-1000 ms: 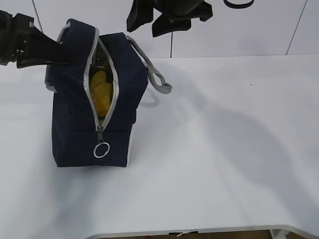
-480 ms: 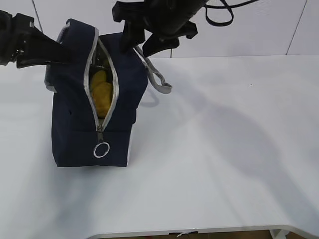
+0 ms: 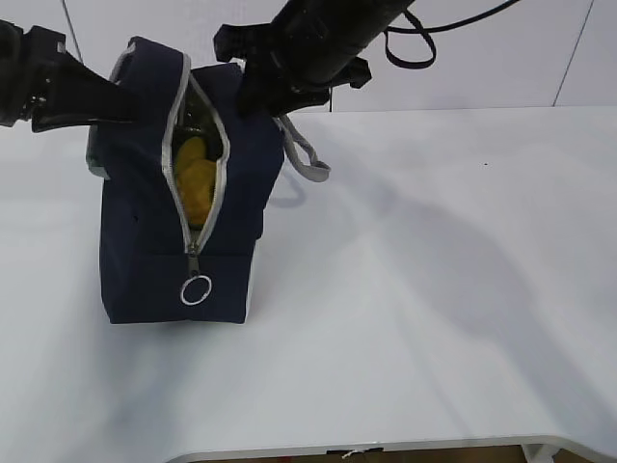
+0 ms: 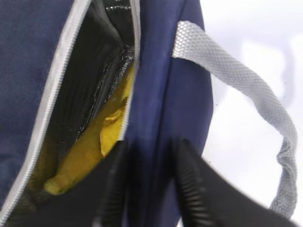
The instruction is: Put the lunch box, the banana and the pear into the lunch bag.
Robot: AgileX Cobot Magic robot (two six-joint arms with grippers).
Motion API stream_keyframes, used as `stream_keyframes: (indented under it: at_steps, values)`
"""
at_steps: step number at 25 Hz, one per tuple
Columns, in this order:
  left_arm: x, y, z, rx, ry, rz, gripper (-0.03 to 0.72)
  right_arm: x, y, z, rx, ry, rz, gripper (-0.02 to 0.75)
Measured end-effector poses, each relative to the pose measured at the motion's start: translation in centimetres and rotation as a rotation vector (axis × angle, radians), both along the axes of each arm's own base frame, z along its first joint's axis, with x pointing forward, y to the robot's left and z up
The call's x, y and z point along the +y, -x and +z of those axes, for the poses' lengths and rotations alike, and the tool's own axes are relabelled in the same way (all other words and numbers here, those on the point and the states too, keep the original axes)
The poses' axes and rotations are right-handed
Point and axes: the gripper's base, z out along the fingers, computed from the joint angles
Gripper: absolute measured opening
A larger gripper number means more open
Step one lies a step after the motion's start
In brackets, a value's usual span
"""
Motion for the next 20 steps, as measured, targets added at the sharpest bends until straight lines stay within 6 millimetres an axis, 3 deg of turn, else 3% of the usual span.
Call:
stream_keyframes:
  at_steps: [4, 7, 15, 20]
  values:
    - [0.0, 0.0, 0.0, -0.001, -0.001, 0.002, 0.008, 0.0, -0.1, 0.0, -0.011, 0.004, 0.007, 0.118]
    - [0.0, 0.0, 0.0, -0.001, -0.001, 0.002, 0.008, 0.0, -0.1, 0.0, -0.032, 0.018, 0.034, 0.031]
    - [-1.4, 0.3, 0.0, -0.003, 0.000, -0.035, 0.007, -0.3, 0.0, 0.4, -0.062, 0.036, 0.039, 0.020]
    - [-3.1, 0.6, 0.0, -0.016, -0.010, -0.061, 0.007, -1.4, 0.8, 2.4, -0.103, 0.079, -0.006, 0.020]
